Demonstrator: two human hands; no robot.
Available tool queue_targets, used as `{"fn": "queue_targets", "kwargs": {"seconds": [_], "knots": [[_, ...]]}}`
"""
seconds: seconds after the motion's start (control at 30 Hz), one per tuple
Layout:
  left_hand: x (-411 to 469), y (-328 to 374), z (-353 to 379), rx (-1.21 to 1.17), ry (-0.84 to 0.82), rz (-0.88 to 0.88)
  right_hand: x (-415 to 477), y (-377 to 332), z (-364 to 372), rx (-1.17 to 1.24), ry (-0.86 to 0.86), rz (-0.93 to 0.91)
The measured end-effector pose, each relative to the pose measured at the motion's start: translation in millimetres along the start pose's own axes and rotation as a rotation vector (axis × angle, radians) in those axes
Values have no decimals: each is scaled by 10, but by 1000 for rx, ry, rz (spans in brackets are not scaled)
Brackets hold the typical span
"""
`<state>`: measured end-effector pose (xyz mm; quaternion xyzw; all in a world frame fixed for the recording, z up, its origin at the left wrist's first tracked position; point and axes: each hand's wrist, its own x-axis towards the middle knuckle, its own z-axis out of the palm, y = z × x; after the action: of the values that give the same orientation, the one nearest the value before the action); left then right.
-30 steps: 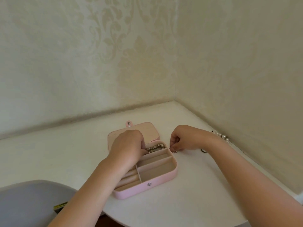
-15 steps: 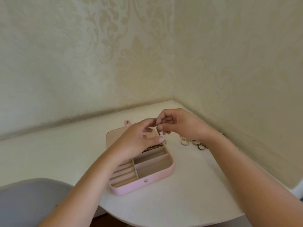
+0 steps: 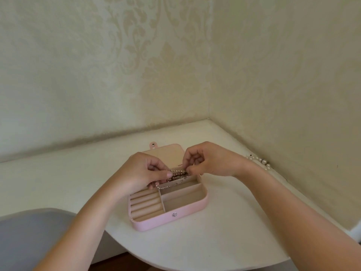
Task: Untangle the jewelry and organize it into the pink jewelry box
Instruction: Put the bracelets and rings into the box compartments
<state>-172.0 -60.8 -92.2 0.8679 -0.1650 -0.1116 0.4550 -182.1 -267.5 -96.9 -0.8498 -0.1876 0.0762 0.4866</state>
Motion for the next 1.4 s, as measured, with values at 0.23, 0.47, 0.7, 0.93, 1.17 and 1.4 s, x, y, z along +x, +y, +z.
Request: {"fn": "queue_targets", "kwargs": {"seconds": [0.23,0.47,0.7,0.93,1.17,1.4], "knots": [[-1,-11,112,346,-62,36,-106,-35,-116,-160,-59,84],[-58,-18,113,527,91,176,-386,270,-819,-676,331,624],[-43,-107,87,331,51,100,-392,226,-638,-947,176,832],[-87,-106,71,146,45,44,-330,208,-586,-965,243,835],[-109,32,135,-106,177,169,-260,171,-668,-725,626,536],[-11,300,335,-146,200,285,-298,-65,-605,91,808,-140]]}}
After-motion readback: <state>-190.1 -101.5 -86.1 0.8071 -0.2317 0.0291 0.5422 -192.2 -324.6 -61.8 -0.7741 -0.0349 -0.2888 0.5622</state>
